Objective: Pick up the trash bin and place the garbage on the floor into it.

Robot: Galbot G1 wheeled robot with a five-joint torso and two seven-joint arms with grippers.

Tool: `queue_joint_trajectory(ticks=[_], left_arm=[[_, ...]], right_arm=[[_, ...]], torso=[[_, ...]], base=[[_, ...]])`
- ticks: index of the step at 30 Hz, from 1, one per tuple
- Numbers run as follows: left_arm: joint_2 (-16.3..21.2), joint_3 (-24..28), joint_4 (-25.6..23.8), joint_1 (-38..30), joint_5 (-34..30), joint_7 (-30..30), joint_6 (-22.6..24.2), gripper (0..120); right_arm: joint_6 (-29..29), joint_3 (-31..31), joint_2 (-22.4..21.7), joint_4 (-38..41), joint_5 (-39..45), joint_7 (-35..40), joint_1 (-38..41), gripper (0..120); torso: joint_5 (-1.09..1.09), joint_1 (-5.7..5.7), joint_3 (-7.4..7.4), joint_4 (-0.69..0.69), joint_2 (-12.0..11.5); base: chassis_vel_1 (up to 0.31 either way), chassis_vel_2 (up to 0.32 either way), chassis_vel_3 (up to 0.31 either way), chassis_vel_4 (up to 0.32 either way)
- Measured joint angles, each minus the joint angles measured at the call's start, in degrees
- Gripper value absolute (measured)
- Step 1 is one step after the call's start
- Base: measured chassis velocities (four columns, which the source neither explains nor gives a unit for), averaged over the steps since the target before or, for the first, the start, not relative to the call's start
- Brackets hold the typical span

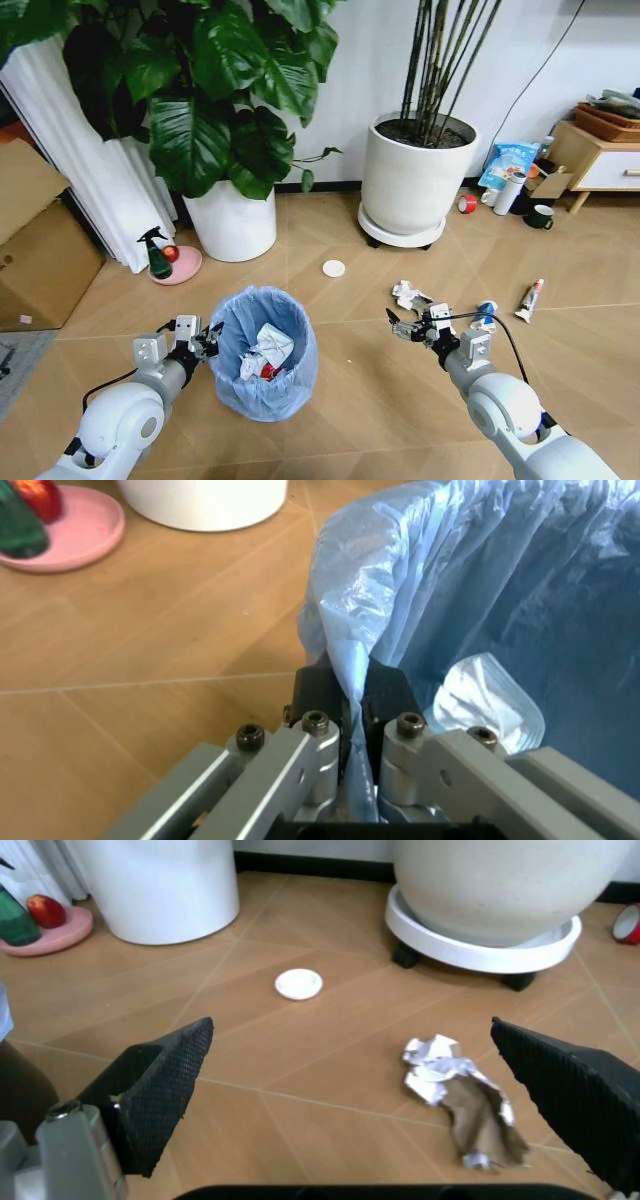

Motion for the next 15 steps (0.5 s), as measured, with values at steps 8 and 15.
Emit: queue_joint_trajectory(ticks=[8, 15], left_arm=[[0.05, 0.04, -0.03, -0.17, 0.01, 0.08, -0.06, 0], [0.03, 0.15, 0.09, -0.32, 0.00, 0.13, -0.10, 0]], right_arm=[[0.34, -0.08, 0.17, -0.33, -0.14, -0.05, -0.06, 100], [0.45, -0.27, 0.35, -0.64, -0.14, -0.06, -0.03, 100]], torso=[[0.04, 0.00, 0.00, 0.00, 0.00], [0.04, 0.00, 0.00, 0.01, 0.00]], base=[[-0.174, -0.174, 0.171, 0.179], [-0.170, -0.169, 0.178, 0.167]])
